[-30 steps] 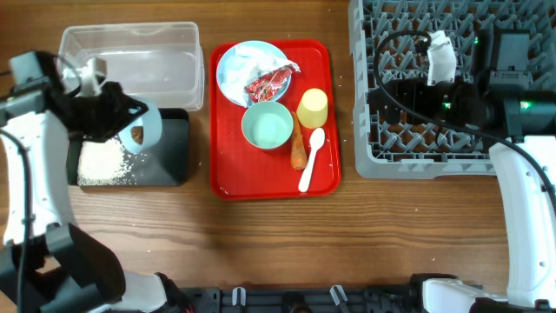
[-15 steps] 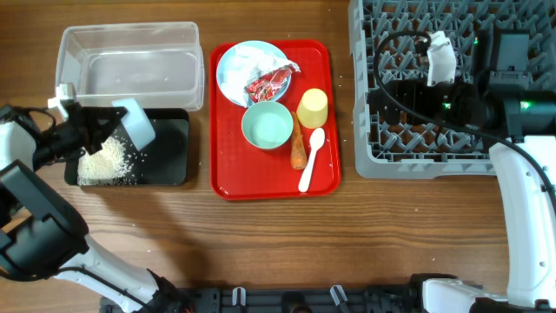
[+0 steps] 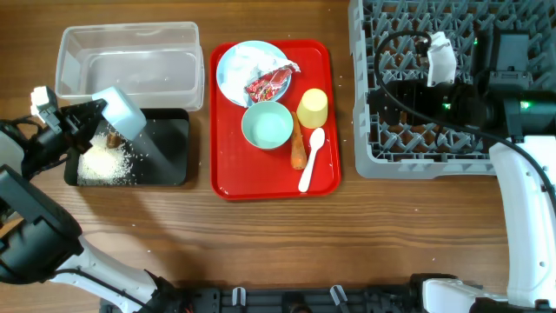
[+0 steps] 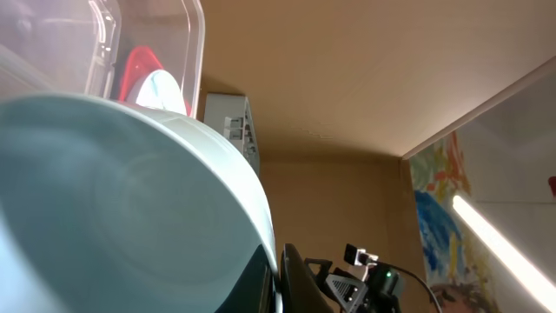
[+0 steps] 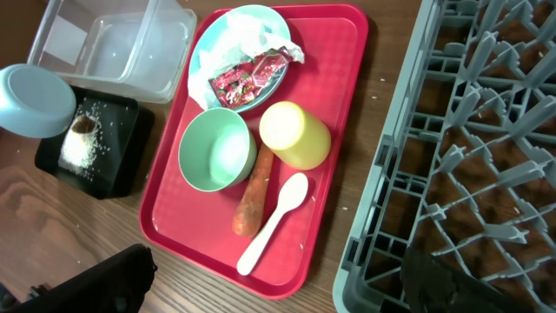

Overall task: Sort waste into correct bins and load items into the dishwasher rack
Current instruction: 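Tip the blue bowl over the black tray to drop the mushroom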

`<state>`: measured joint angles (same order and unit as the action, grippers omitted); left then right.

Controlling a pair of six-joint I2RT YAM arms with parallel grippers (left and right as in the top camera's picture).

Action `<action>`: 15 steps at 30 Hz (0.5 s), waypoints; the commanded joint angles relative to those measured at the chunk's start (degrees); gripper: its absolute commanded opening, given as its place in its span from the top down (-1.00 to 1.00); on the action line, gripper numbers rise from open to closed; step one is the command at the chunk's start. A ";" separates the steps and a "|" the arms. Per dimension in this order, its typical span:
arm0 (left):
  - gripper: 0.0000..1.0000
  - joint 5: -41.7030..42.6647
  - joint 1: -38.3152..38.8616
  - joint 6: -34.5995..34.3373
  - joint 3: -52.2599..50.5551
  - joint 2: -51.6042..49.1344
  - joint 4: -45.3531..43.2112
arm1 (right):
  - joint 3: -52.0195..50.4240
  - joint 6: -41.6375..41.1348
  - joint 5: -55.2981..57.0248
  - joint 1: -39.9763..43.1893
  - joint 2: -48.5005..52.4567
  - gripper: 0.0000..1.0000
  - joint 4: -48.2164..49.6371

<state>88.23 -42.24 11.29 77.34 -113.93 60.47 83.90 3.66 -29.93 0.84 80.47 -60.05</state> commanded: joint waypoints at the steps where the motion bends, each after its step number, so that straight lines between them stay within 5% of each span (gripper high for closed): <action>1: 0.92 2.08 1.88 1.86 -0.17 1.27 0.24 | 1.11 -0.79 0.28 -0.24 0.44 -0.89 0.17; 6: 0.92 -2.62 8.26 4.15 -0.07 9.75 -0.98 | 1.09 -0.81 0.28 -0.24 0.44 -0.89 0.17; 15: 0.92 -38.64 31.93 -0.57 -0.09 25.40 0.15 | 1.09 -0.85 0.28 -0.24 0.44 -0.89 0.11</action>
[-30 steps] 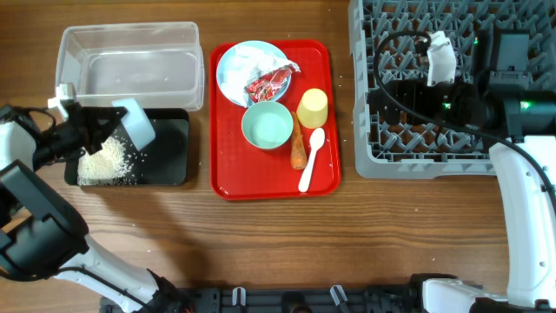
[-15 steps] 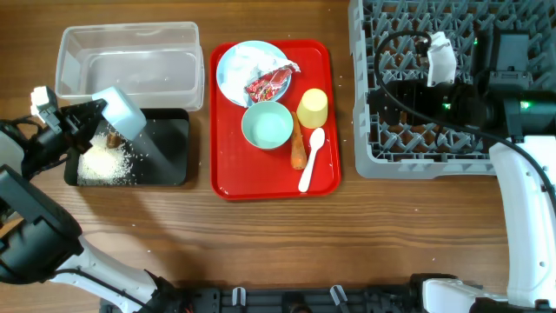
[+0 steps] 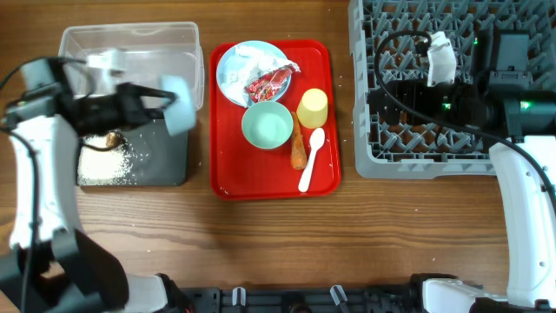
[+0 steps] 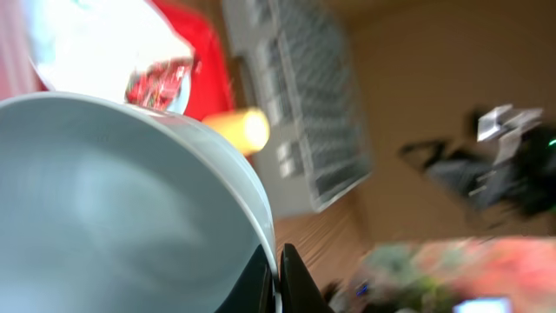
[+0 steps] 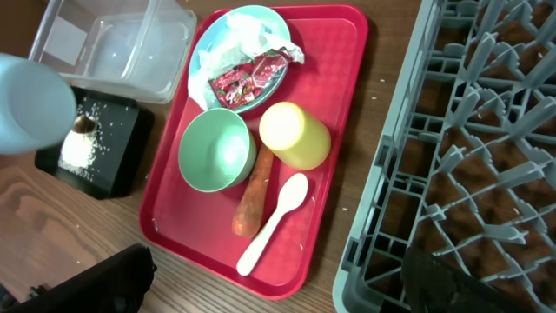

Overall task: Sort waste into correct bins and load items into the dishwasher rack
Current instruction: 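Tip the blue bowl over the black tray to drop the mushroom, then return the blue bowl to the red tray and grasp the carrot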

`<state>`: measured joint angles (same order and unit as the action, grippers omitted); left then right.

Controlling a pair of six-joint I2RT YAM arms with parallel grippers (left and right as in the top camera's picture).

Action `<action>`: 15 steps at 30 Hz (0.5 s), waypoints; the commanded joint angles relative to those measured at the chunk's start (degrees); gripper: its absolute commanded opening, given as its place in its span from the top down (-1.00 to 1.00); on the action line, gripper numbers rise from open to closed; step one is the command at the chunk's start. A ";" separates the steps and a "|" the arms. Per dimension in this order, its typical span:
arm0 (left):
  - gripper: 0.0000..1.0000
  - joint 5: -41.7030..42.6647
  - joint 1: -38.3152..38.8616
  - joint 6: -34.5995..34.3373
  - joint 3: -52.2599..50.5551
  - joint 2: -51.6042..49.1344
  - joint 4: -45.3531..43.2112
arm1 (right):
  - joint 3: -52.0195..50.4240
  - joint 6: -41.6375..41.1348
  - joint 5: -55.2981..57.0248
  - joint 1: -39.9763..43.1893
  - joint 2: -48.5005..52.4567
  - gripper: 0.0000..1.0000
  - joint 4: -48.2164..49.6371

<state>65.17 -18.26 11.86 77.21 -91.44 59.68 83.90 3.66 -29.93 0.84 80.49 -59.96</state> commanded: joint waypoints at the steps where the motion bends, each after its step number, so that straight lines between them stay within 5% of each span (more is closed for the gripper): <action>1: 0.92 -20.26 10.97 -2.29 0.04 3.15 1.44 | 1.11 -0.85 0.28 -0.24 0.42 -0.89 -0.20; 7: 0.92 -51.87 31.80 -14.25 -1.70 2.51 3.82 | 1.09 -0.83 0.31 -0.24 0.42 -0.89 -0.68; 15: 0.92 -61.44 45.00 -23.89 -10.62 2.49 -4.81 | 1.09 -0.81 0.31 -0.24 0.42 -0.89 -0.70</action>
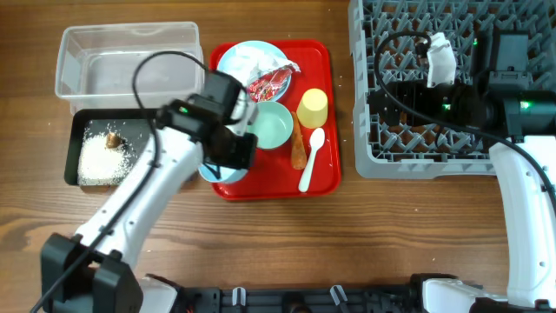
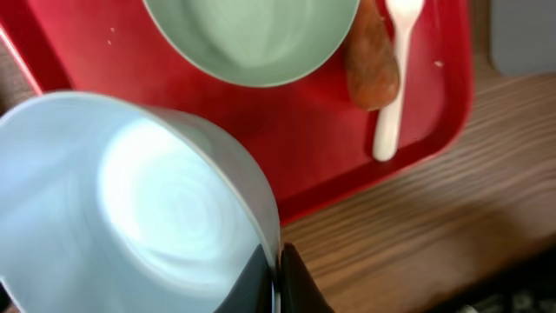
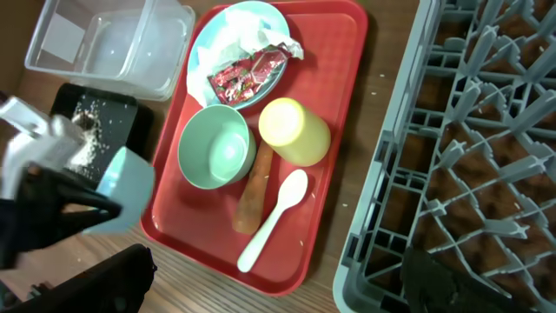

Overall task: Sort waste into correct bins and load items into the dishwasher rack
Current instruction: 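Return the blue bowl to the red tray and grasp the carrot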

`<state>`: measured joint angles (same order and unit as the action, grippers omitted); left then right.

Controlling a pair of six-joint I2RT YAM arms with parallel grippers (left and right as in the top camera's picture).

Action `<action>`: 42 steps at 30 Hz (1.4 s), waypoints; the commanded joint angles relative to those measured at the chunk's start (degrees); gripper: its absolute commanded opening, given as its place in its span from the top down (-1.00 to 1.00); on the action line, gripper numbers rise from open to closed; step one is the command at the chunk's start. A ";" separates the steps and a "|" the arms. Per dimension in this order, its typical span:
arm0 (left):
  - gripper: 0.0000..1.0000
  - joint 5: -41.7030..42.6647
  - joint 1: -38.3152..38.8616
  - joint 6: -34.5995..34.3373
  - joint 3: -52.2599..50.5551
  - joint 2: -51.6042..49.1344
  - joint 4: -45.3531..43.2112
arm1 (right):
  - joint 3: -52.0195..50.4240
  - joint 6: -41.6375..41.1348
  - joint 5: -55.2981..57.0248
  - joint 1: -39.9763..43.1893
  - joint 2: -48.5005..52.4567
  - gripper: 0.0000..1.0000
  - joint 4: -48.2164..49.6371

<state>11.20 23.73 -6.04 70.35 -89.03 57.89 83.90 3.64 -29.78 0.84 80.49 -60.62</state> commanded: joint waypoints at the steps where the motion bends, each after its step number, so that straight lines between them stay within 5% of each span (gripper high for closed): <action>1: 0.92 -9.03 4.02 -7.23 -5.44 0.09 -5.25 | 1.09 -0.79 0.17 -0.24 0.42 -0.88 -0.09; 9: 0.92 -12.04 8.46 -8.15 -11.34 -0.02 -18.01 | 1.09 -0.79 0.15 -0.24 0.42 -0.89 -0.11; 20: 0.79 -11.93 9.62 -8.15 -12.37 -2.45 -20.22 | 1.09 -0.63 0.17 -0.24 0.42 -0.89 -0.07; 22: 0.56 -11.91 9.62 -8.15 -12.39 -3.61 -20.22 | 1.09 -0.63 0.17 -0.24 0.42 -0.89 -0.04; 25: -0.02 -11.91 9.62 -8.15 -12.37 -4.74 -20.20 | 1.09 -0.68 0.15 -0.24 0.42 -0.90 0.11; 30: -0.31 -10.29 9.60 -8.22 -12.37 -4.72 -21.99 | 1.09 -0.85 0.13 -0.24 0.42 -0.90 0.92; 37: -0.46 -5.44 9.49 -9.64 -7.52 -4.39 -22.67 | 1.11 -1.27 0.11 -0.24 0.42 -0.90 2.99; 39: -0.73 -5.01 9.51 -9.05 -5.14 -4.13 -22.03 | 1.11 -1.27 0.11 -0.24 0.42 -0.89 3.23; 42: -0.88 -2.10 9.84 -5.92 -2.12 -4.07 -21.07 | 1.11 -1.27 0.13 -0.24 0.42 -0.90 3.80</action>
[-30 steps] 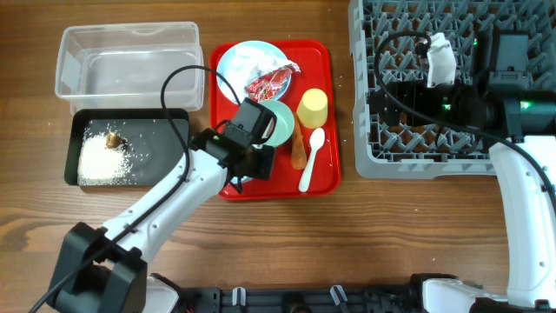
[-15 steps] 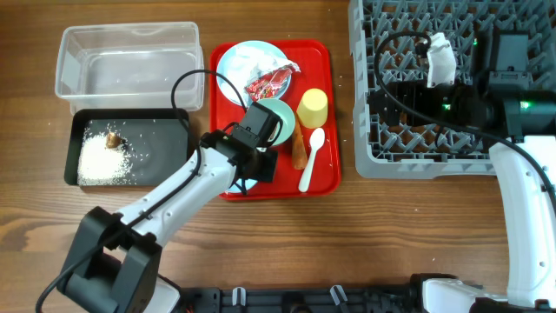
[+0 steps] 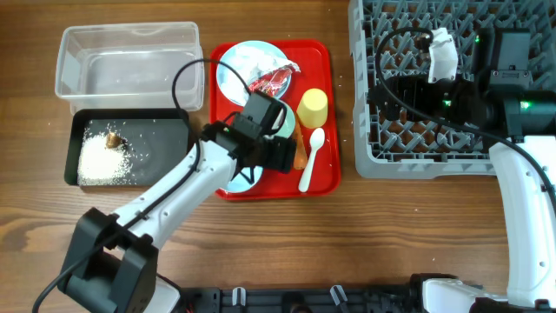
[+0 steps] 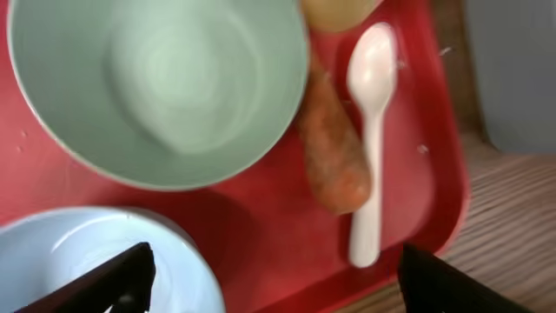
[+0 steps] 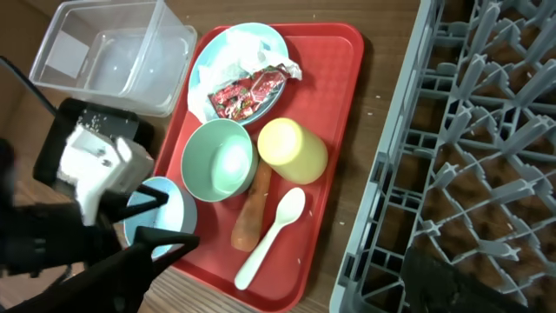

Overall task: Sort waste into correct bins and load items into the dishwasher rack
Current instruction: 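Return the blue bowl to the red tray and grasp the carrot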

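A light blue bowl (image 3: 236,180) (image 4: 82,265) (image 5: 156,209) sits upright in the front-left corner of the red tray (image 3: 323,185). My left gripper (image 3: 268,158) (image 4: 269,283) hangs open just above it, holding nothing. The tray also carries a green bowl (image 3: 268,124) (image 4: 156,87), a carrot (image 3: 298,148) (image 4: 334,152), a white spoon (image 3: 311,161) (image 4: 369,148), a yellow cup (image 3: 313,108) and a plate (image 3: 233,74) with a red wrapper (image 3: 268,84) and a tissue. My right gripper (image 3: 389,85) (image 5: 287,291) is open over the grey dishwasher rack (image 3: 452,163).
A clear plastic bin (image 3: 130,56) stands at the back left. In front of it a black bin (image 3: 165,143) holds rice and a brown scrap. Wooden table shows along the front edge.
The blue bowl was in my left gripper over the tray's front-left corner. Now it rests on the tray and the gripper is open above it, a little farther right. The right arm has not moved.
My left gripper held the blue bowl tilted over the black bin, with rice lying in that bin. Then the bowl was between the bins and the tray, then over the tray's front-left corner. Now it sits on the tray, let go.
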`<state>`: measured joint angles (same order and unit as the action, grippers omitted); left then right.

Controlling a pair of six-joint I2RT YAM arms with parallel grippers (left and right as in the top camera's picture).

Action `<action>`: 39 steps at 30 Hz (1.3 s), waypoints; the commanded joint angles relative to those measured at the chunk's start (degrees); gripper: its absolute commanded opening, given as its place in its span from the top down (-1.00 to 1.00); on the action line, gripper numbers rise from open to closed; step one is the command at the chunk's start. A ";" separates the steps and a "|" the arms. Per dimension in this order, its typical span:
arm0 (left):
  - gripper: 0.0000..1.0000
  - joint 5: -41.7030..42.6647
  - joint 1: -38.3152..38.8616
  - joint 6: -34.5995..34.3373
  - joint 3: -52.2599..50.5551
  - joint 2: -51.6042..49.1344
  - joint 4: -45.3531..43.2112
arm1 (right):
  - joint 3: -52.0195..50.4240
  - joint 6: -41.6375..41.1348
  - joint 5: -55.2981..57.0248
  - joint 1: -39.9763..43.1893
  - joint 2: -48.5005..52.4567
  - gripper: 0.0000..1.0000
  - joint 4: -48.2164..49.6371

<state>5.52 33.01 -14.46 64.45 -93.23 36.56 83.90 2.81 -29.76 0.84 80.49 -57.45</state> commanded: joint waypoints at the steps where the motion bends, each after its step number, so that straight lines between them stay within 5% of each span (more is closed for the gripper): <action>1: -0.86 3.63 0.66 2.21 4.09 0.11 -0.24 | 1.11 -0.46 0.11 -0.24 0.42 -0.89 0.85; 15: -0.55 6.99 6.03 -14.93 10.38 -8.98 3.45 | 1.09 -1.36 0.13 -0.24 0.96 -0.93 0.98; 23: -0.53 5.97 6.38 -11.47 22.91 -24.48 13.97 | 1.09 -1.29 0.15 -0.24 3.45 -0.94 0.33; 39: -0.18 -4.26 5.60 -15.63 23.43 -28.22 12.46 | 1.09 0.20 0.35 -0.24 6.01 -0.97 -0.72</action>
<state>2.59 39.07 -29.47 86.76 -119.35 49.95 83.90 2.24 -29.76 0.84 85.97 -58.24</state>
